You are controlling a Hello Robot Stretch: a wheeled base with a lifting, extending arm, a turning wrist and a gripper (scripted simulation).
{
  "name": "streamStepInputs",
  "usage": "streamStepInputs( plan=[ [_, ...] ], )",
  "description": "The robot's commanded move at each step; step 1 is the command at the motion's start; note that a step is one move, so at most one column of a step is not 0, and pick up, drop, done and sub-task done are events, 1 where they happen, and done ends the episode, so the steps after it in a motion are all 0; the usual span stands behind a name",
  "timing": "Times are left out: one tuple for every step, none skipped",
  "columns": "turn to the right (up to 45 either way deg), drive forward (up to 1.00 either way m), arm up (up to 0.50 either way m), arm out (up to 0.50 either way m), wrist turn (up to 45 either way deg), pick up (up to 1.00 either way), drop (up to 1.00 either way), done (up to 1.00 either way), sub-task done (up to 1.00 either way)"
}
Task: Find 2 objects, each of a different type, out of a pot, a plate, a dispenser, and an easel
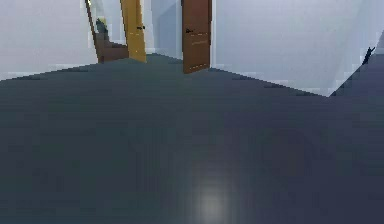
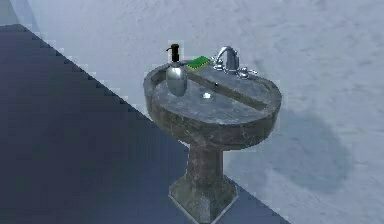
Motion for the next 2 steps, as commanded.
streamStepInputs(
  plan=[
    [-9.0, 0.0, 0.0, 0.0, 0.0, 0.0, 0.0, 0.0, 0.0],
    [0.0, 1.0, 0.0, 0.0, 0.0, 0.0, 0.0, 0.0, 0.0]
  ],
)
